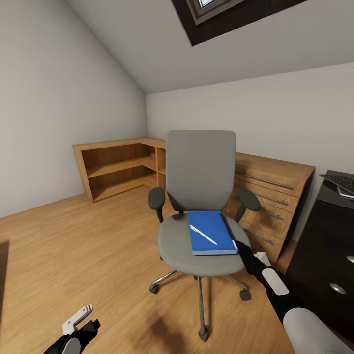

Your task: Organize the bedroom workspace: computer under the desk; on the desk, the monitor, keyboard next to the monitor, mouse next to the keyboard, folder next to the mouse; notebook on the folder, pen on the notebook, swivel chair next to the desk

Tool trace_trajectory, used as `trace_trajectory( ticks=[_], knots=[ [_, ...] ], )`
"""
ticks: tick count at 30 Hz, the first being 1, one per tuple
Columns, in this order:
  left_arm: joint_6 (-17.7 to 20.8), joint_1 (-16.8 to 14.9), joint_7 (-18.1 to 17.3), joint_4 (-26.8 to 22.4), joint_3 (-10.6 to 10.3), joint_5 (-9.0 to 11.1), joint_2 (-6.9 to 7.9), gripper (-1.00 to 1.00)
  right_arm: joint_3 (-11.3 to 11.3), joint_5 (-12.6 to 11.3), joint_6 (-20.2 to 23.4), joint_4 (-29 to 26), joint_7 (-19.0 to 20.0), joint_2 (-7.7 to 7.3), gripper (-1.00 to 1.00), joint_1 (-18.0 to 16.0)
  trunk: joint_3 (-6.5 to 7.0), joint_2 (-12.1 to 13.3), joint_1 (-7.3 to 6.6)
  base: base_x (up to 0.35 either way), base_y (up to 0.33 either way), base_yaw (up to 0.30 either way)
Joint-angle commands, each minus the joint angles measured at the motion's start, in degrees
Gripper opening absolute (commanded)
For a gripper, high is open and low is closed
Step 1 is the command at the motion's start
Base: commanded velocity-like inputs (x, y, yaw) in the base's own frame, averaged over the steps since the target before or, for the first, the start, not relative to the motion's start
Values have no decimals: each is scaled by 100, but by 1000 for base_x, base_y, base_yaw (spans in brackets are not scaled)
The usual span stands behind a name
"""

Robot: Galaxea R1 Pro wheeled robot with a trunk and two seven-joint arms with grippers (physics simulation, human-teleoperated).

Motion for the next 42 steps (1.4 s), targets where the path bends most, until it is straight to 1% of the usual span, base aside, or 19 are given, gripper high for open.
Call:
trace_trajectory(
  ticks=[1,11,15,22,23,24,27,28,29,30,31,34,35,37,39,42],
  knots=[
    [17,-2,39,-8,-3,52,1,100,-29,-28,32,-3,17,-1,100,-3,-6,-3,-2,-122,-88,0],
    [21,-2,39,26,-15,51,-12,100,-43,-34,8,-60,42,-52,100,-6,-6,-3,-2,-198,-146,0],
    [21,-2,39,43,-18,50,-17,100,-50,-47,-48,-73,43,-139,100,-10,-6,-3,-2,-59,-42,0],
    [21,-2,39,46,-13,75,-25,100,-50,-57,-165,-166,64,-177,100,-4,-6,-3,-2,-18,-13,0],
    [21,-5,34,44,-13,92,-31,100,-47,-62,-143,-470,54,-184,100,19,-5,-3,-2,-5,-4,-36],
    [21,-5,34,44,-13,92,-31,100,-47,-62,-143,-470,54,-184,100,19,-5,-3,-2,-5,-4,-36],
    [22,-8,28,13,-16,102,-41,100,-41,-57,-56,-906,34,-189,100,70,-1,-3,-2,-3,-2,-66],
    [22,-8,28,13,-16,102,-41,100,-41,-57,-56,-906,34,-189,100,70,1,-3,-2,-3,-2,-74],
    [22,-11,27,2,-17,104,-43,100,-40,-52,-3,-1046,27,-191,100,101,3,-3,-2,-2,-1,-69],
    [22,-18,31,-29,-18,110,-52,100,-39,-26,321,-1834,1,-220,100,341,25,-1,-4,0,0,-14],
    [22,-18,33,-30,-18,110,-52,100,-39,-17,372,-2047,-2,-225,100,393,47,0,-7,0,0,-9],
    [22,-19,39,-31,-19,111,-52,100,-41,-10,443,-2213,-5,-231,100,445,114,4,-15,0,0,-6],
    [22,-21,47,-32,-22,107,-54,100,-42,-5,561,-2334,-6,-234,100,480,137,6,-17,0,0,-4],
    [23,-23,56,-32,-23,104,-55,100,-42,-2,638,-2381,-7,-236,100,492,173,86,-61,0,0,-3],
    [26,-25,72,-33,-25,104,-57,100,-43,5,813,-2462,-4,-245,100,510,209,166,-105,0,0,-2],
    [28,-31,90,-37,-26,99,-65,100,-31,19,1047,-2618,2,-307,100,529,263,286,-171,0,0,-1]
  ],
)
